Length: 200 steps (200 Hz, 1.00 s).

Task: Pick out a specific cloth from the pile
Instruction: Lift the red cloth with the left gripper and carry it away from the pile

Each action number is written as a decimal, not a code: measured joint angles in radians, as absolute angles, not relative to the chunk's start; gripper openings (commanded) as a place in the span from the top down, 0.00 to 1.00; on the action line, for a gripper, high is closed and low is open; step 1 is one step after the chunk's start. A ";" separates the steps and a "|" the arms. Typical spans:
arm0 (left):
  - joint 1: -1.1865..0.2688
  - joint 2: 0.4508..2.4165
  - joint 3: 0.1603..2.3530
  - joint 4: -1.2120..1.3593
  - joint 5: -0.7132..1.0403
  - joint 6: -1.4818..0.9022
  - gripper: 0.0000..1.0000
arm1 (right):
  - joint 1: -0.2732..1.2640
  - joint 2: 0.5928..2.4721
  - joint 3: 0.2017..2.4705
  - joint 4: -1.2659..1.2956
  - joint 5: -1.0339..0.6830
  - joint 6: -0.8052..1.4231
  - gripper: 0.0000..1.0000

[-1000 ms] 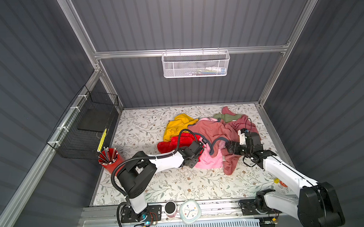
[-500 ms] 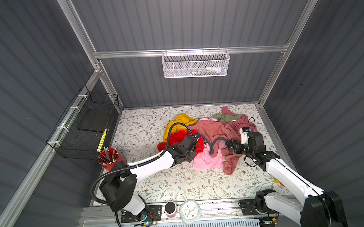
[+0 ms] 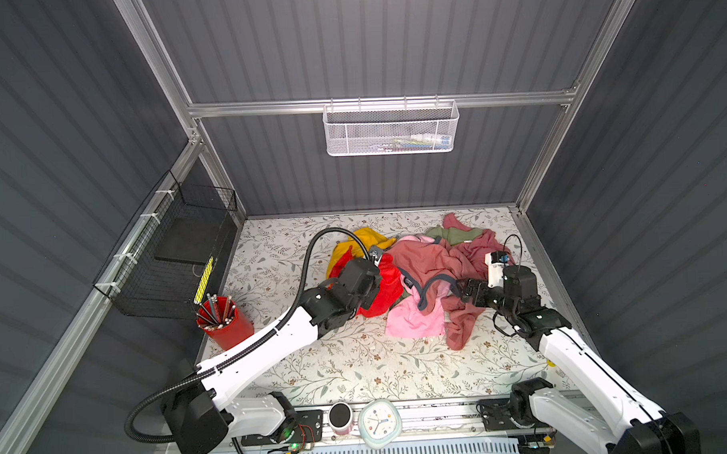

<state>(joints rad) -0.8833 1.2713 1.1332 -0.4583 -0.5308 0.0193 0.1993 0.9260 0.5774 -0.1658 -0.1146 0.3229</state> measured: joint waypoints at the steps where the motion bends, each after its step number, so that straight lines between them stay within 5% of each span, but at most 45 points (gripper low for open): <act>1: -0.883 1.270 1.138 -0.459 -0.536 0.023 1.00 | 0.199 0.925 0.579 -0.167 -0.114 0.322 0.05; 114: -0.860 1.259 1.422 -0.382 -0.784 0.400 1.00 | 0.199 0.868 0.598 -0.211 -0.105 0.310 0.05; 200: -0.504 1.394 1.649 -0.293 -0.702 0.552 1.00 | 0.206 0.863 0.619 -0.221 -0.105 0.306 0.05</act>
